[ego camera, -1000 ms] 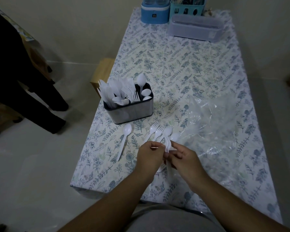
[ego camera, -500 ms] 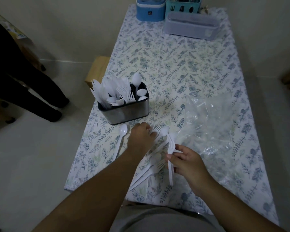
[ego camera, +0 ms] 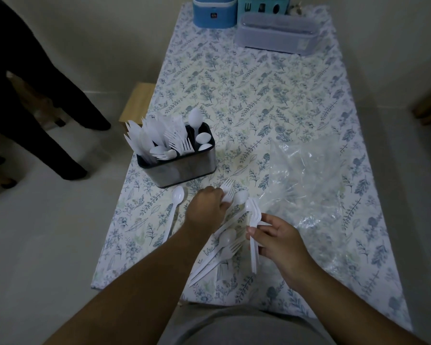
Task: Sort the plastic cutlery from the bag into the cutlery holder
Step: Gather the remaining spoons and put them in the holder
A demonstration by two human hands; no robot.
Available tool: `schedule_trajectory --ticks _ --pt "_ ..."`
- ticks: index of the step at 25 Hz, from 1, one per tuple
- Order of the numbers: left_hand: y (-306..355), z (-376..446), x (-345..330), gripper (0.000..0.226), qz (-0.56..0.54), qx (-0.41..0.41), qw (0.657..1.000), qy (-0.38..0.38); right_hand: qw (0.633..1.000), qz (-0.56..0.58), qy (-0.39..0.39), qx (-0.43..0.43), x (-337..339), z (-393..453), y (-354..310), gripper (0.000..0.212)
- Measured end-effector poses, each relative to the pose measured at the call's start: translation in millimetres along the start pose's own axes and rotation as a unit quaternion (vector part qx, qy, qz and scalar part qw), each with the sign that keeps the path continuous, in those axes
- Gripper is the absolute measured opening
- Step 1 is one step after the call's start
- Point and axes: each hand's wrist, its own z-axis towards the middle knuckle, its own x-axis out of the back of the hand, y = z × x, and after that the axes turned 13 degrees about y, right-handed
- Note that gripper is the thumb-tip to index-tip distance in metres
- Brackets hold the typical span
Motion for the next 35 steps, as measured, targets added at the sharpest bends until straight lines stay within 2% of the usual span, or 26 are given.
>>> schedule_trajectory --ticks 4,9,11,14,17,25,30,33,35 --pt "0 2 1 0.02 -0.015 0.049 0.999 0.007 1.0 -0.005 -0.001 0.002 -2 1 1 0.039" --pt "5 5 11 0.024 -0.119 0.138 0.982 0.04 1.0 -0.005 0.003 0.003 -2 2 2 0.037" --pt "4 12 10 0.015 -0.138 0.154 0.977 0.043 1.0 -0.008 0.001 0.004 -3 0 3 0.037" --pt "1 15 4 0.027 -0.137 0.196 0.97 0.049 1.0 -0.013 0.002 0.004 -2 -2 4 0.038" --pt "5 11 -3 0.02 -0.084 0.137 0.986 0.053 1.0 -0.014 0.009 0.002 1 -2 6 0.039" --pt "-3 26 -2 0.014 0.054 -0.003 0.998 -0.03 1.0 -0.017 0.02 0.003 6 -1 3 0.032" --pt "-14 19 5 0.019 0.059 0.003 0.998 -0.015 1.0 -0.002 0.019 -0.006 3 1 0 0.029" --pt "-18 8 2 0.015 0.053 -0.031 0.998 -0.002 1.0 -0.003 0.016 -0.008 -1 0 0 0.03" --pt "-14 11 3 0.025 0.051 -0.032 0.998 -0.005 1.0 -0.006 0.01 -0.012 -5 -1 1 0.033"
